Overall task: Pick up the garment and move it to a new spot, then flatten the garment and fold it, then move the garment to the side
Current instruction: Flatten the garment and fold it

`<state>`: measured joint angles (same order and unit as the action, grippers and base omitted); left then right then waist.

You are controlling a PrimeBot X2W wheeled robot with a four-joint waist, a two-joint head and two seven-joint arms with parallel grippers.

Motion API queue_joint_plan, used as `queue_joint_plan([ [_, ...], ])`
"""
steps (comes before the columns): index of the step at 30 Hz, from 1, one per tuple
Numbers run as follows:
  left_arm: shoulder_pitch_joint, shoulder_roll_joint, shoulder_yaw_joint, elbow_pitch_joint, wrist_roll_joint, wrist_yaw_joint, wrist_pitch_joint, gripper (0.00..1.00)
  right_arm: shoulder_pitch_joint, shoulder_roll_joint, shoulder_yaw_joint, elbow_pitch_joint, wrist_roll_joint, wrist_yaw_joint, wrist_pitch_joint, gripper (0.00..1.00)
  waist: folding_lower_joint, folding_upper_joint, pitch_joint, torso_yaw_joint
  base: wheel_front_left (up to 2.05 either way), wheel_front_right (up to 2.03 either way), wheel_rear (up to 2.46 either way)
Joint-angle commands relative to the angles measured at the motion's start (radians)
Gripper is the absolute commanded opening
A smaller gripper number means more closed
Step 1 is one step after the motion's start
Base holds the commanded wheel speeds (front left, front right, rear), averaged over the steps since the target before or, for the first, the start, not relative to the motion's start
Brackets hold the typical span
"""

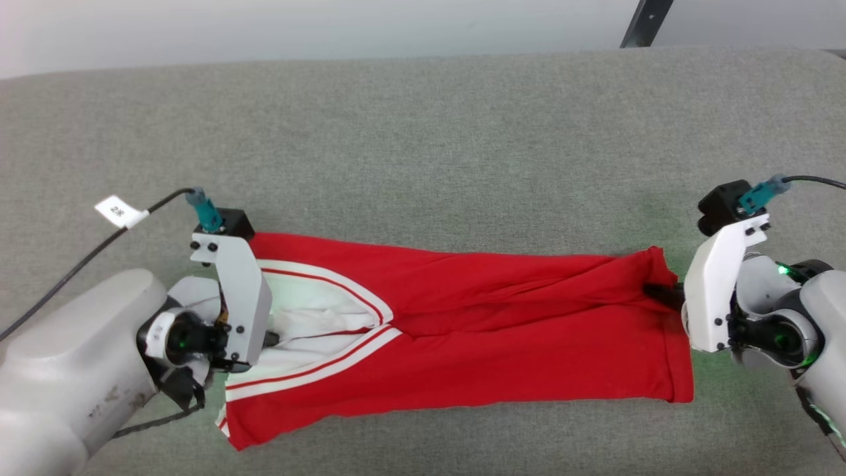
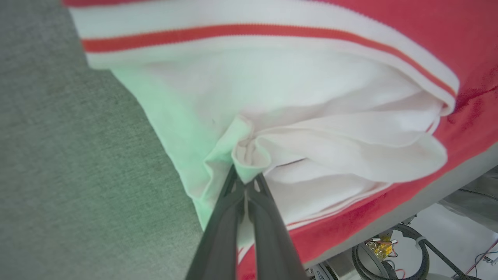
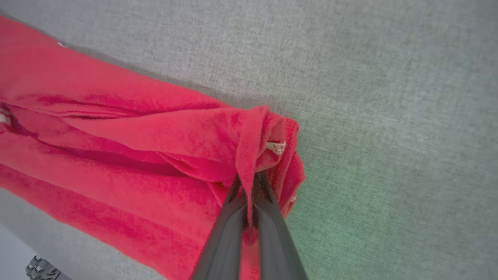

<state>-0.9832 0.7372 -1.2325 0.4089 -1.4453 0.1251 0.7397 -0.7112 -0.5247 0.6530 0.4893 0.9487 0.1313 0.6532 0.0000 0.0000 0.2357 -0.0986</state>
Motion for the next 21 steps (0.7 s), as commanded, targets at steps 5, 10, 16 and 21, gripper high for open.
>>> queue_joint_plan([
  [5, 0.011, -0.040, -0.013, 0.069, -0.010, 0.020, 0.041, 0.00, -0.010, 0.042, -0.010, 0.019, -0.027, -0.001, 0.026, 0.00, 0.0000, 0.0000, 0.017, -0.014, 0.00, 0.00, 0.00],
  [10, -0.006, -0.076, -0.020, 0.140, 0.006, 0.013, 0.057, 0.92, -0.016, 0.071, -0.014, 0.037, -0.049, -0.001, 0.038, 0.00, 0.0000, 0.0000, 0.020, -0.018, 0.00, 0.00, 0.00],
  [16, -0.064, -0.042, -0.018, 0.136, 0.041, 0.022, 0.096, 1.00, 0.011, 0.087, -0.020, 0.066, -0.050, -0.001, 0.060, 0.00, 0.0000, 0.0000, -0.006, -0.005, 0.00, 0.00, 0.00],
  [21, -0.104, 0.010, -0.003, 0.053, 0.056, 0.050, 0.102, 1.00, 0.032, 0.075, -0.034, 0.079, -0.059, -0.001, 0.088, 0.00, 0.0000, 0.0000, -0.030, 0.021, 0.00, 0.00, 0.00],
])
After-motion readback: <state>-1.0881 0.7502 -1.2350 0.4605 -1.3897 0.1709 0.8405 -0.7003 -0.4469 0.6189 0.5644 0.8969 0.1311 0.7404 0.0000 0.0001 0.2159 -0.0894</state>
